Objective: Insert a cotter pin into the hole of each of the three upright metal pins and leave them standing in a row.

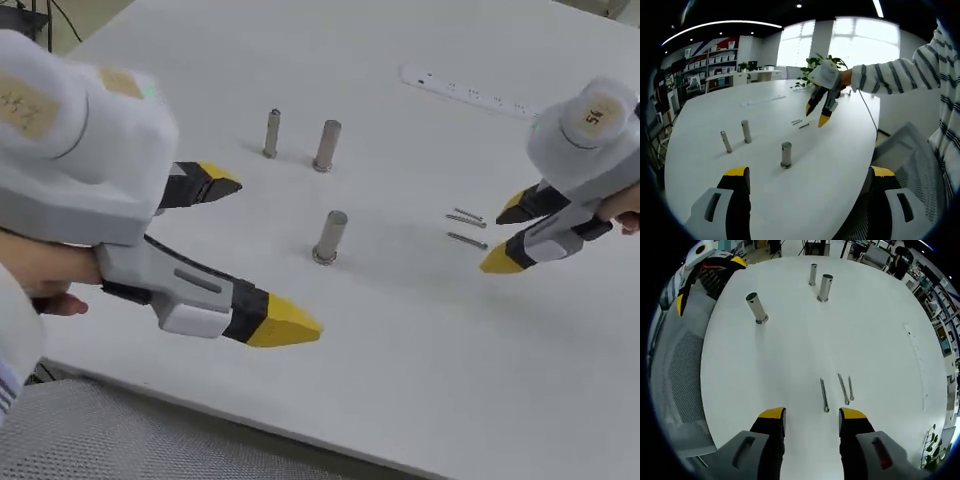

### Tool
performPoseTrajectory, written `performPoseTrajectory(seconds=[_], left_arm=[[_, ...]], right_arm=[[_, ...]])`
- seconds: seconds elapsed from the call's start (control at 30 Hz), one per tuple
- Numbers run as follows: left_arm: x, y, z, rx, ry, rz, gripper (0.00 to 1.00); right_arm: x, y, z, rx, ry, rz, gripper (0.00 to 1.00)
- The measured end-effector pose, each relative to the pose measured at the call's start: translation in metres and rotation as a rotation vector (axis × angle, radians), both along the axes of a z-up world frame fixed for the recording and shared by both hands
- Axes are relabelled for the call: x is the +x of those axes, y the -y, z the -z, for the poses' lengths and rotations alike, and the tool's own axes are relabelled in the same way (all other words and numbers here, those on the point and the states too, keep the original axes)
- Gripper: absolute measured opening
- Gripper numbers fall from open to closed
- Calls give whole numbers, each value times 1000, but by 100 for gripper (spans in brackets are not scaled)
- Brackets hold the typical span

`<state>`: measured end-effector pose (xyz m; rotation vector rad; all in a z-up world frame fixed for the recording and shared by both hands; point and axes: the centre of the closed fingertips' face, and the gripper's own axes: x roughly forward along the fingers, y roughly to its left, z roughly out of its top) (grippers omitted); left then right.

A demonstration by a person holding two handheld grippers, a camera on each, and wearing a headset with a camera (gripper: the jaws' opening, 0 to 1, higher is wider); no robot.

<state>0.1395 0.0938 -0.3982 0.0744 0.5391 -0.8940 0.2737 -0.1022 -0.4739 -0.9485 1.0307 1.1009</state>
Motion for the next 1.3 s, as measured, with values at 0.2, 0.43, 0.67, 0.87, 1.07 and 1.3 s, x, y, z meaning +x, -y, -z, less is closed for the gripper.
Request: performPoseTrajectory(seconds=[0.2,0.43,0.67,0.87,1.07,1.3], left_arm=[[1,-1,-2,-19,14,-15,97],[3,-6,-1,-33,19,-40,97],[6,-13,-3,-54,23,-64,97],[9,-19,-4,-69,27,-85,96],[12,-23,-3,-68,30,-94,95],[11,-22,0,-69,18,-91,95]], right_arm=[[6,1,12,-31,-16,-7,31],[13,6,23,-80,-34,-15,27],[11,3,23,-83,-52,-60,27],[4,0,24,-95,-68,-156,21],[1,-1,24,-100,-81,-192,16],[6,0,26,-109,-89,-193,16]])
